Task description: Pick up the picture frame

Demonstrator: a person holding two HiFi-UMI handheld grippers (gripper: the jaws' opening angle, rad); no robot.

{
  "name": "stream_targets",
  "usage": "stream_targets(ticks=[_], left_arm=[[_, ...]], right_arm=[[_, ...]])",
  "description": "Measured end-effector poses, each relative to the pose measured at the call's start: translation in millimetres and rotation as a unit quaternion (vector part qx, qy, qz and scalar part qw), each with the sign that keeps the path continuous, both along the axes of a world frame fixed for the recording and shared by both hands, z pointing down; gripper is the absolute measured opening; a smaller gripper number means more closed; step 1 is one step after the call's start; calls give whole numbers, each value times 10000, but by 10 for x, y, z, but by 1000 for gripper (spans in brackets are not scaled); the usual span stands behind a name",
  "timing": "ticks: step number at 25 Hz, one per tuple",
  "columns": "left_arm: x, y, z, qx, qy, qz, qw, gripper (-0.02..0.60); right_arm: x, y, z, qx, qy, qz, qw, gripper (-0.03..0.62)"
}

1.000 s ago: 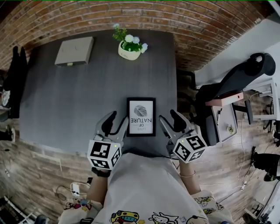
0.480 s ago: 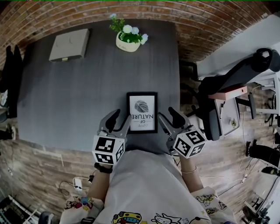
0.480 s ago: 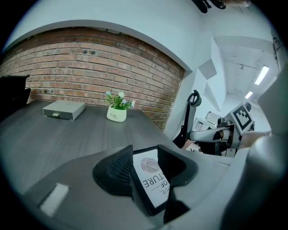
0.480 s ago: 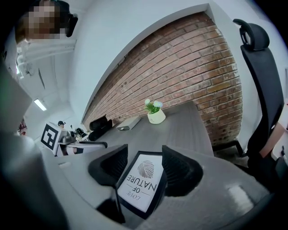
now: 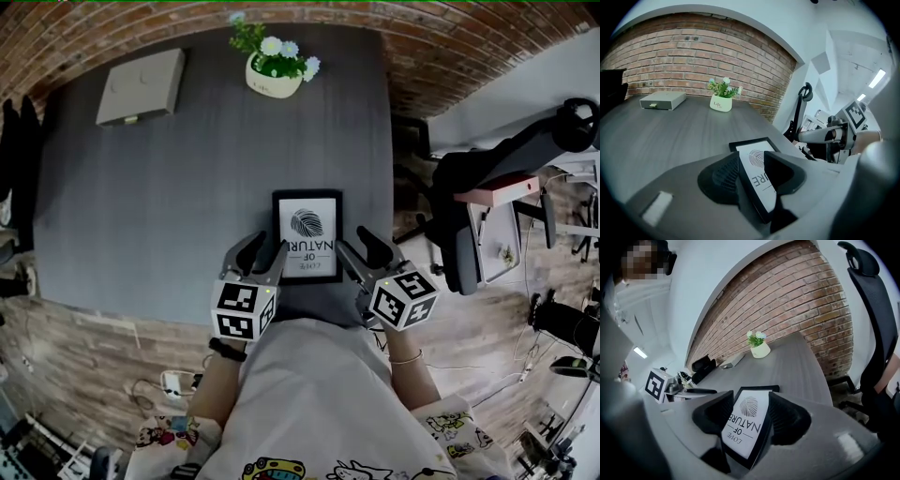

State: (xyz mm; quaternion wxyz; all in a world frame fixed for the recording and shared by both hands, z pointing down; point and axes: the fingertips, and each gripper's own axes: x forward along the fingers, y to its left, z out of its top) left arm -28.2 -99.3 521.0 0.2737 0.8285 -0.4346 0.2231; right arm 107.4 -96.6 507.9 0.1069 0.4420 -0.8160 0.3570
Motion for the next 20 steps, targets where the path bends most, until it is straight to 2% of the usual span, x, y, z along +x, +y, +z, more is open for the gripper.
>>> stream_targets(ticks=[10,20], left_arm=[[-6,-18,408,-448,-179,-60,9988,176],[20,-20,635,-666,-264,-286,9970,163]], right_arm=[[-64,16,345,-331,102,-129,9993,227],[-67,19,445,-499,-142,-110,9986,227]])
